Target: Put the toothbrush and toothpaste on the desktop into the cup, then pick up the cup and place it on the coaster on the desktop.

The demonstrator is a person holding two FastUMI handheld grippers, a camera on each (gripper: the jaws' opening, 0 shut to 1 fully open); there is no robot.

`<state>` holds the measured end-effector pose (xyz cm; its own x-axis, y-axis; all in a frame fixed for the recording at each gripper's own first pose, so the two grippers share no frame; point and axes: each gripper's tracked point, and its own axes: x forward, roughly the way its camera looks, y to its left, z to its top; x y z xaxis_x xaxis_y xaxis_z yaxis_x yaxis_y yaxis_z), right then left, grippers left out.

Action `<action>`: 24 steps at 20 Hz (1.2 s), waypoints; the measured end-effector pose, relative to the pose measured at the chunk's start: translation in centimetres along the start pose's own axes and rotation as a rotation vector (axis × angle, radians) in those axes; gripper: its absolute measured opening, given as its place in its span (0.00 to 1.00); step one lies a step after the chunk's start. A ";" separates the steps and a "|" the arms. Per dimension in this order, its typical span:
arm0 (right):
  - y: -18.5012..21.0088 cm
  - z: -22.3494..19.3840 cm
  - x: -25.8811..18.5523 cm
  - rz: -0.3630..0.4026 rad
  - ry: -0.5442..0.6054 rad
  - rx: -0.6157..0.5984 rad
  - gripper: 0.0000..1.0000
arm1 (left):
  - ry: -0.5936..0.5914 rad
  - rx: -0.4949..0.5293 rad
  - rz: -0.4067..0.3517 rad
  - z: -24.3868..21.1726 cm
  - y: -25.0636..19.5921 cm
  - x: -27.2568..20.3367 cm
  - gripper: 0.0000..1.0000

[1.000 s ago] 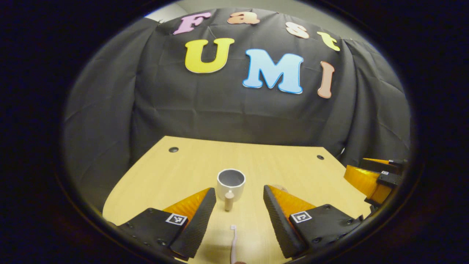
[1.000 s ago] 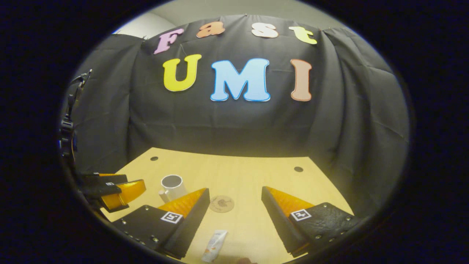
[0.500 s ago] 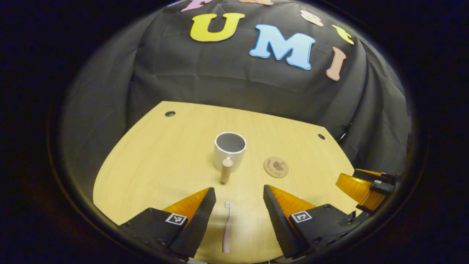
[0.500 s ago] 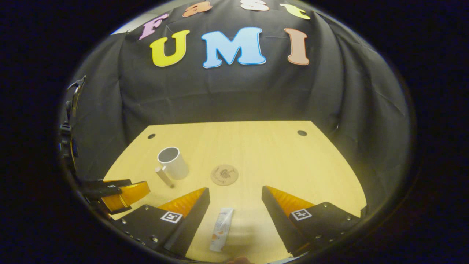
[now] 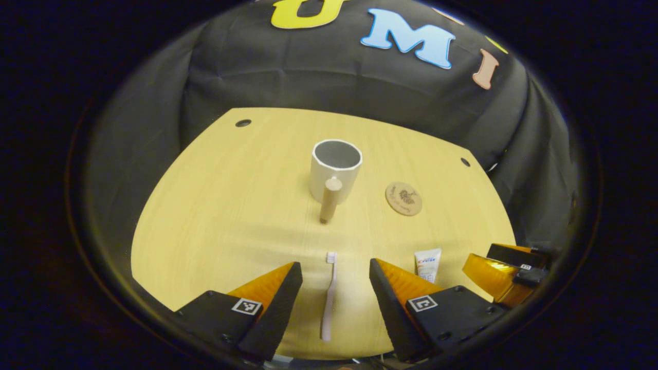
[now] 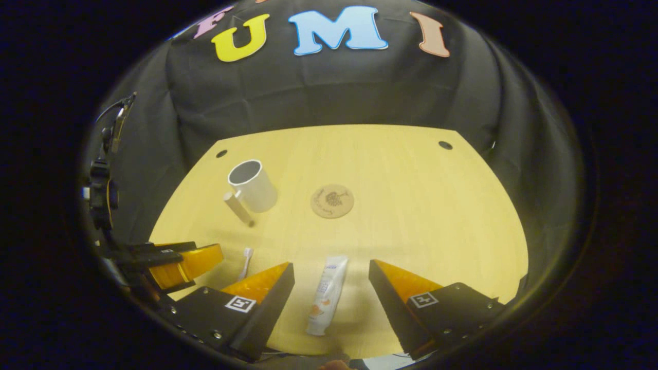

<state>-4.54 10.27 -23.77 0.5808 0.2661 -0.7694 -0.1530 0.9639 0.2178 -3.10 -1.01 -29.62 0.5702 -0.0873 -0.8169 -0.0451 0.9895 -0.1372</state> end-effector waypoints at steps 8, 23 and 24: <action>0.9 -3.5 2.6 0.029 0.158 0.027 0.93 | 0.164 0.007 0.019 -3.3 0.9 1.4 0.88; 1.0 -7.7 6.7 0.040 0.404 0.070 0.93 | 0.471 0.060 0.027 -8.9 0.2 4.3 0.89; 0.8 -7.9 6.9 0.035 0.412 0.072 0.93 | 0.479 0.060 0.032 -9.0 0.3 4.4 0.89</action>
<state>-6.95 12.96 -33.61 0.2058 0.2942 -0.9333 -0.1023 0.9550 0.2785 -8.00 -2.13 -38.33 0.1268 -0.0861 -0.9882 -0.0009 0.9962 -0.0869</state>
